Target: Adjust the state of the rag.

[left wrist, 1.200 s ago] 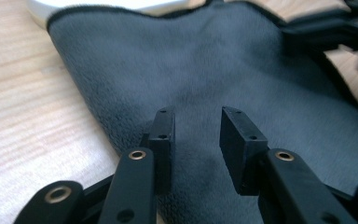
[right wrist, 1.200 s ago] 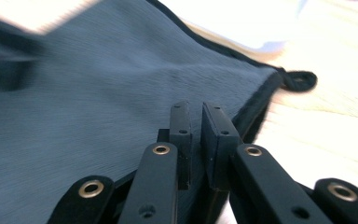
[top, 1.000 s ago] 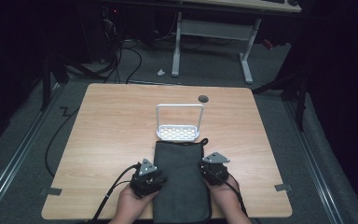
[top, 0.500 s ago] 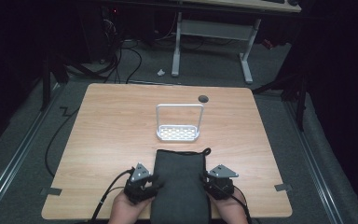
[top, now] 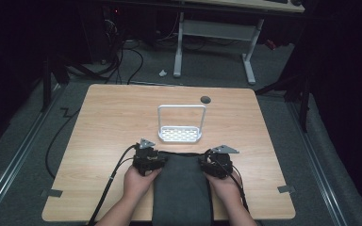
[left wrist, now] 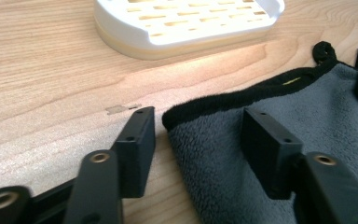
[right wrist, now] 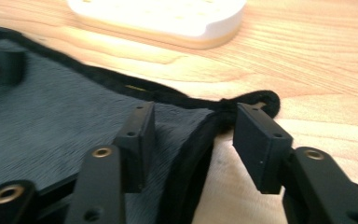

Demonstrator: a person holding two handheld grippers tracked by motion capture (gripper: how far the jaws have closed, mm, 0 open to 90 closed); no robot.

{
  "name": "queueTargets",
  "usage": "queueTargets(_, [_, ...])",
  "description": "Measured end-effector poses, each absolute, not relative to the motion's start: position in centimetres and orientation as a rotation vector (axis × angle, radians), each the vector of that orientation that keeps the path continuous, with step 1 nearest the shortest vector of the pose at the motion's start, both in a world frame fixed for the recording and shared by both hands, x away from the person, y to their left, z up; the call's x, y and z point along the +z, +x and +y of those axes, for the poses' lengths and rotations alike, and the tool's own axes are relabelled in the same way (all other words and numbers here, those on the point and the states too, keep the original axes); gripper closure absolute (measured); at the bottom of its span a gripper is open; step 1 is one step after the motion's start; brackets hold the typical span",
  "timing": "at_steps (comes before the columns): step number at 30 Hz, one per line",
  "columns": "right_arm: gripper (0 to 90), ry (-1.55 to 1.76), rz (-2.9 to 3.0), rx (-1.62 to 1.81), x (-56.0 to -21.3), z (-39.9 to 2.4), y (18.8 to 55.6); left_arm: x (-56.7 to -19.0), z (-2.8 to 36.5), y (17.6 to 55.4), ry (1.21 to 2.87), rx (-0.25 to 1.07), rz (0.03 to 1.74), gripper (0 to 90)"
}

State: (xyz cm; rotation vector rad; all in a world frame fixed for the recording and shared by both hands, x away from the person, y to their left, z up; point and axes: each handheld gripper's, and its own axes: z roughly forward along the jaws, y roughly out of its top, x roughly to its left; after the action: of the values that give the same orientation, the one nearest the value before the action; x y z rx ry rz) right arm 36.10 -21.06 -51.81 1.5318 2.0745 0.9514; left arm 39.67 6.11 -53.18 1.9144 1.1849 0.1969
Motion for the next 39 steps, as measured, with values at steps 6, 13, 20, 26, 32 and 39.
queueTargets(6, [48.9, 1.515, 2.101, 0.887, -52.5, -20.4, 36.7, -53.5, 6.4, 39.4, 1.898, 0.2, 1.176, 66.0])
queueTargets(13, [63.4, 1.498, 2.117, 0.89, -52.5, -19.9, 36.5, -53.6, 6.9, 39.4, 1.874, 0.155, 1.184, 74.0])
queueTargets(20, [80.4, 1.496, 2.143, 0.933, -52.5, -19.7, 36.4, -53.7, 6.9, 39.4, 1.875, 0.141, 1.176, 79.2])
queueTargets(26, [82.5, 1.465, 2.135, 0.977, -52.8, -19.9, 36.1, -53.6, 7.0, 39.2, 1.863, 0.142, 1.161, 80.4])
queueTargets(32, [82.6, 1.404, 2.093, 1.045, -51.8, -20.3, 35.5, -53.4, 7.7, 38.8, 1.779, 0.137, 1.101, 81.2])
queueTargets(39, [82.6, 1.351, 2.032, 1.169, -50.4, -20.7, 34.5, -52.3, 8.2, 38.4, 1.714, 0.17, 1.097, 81.3])
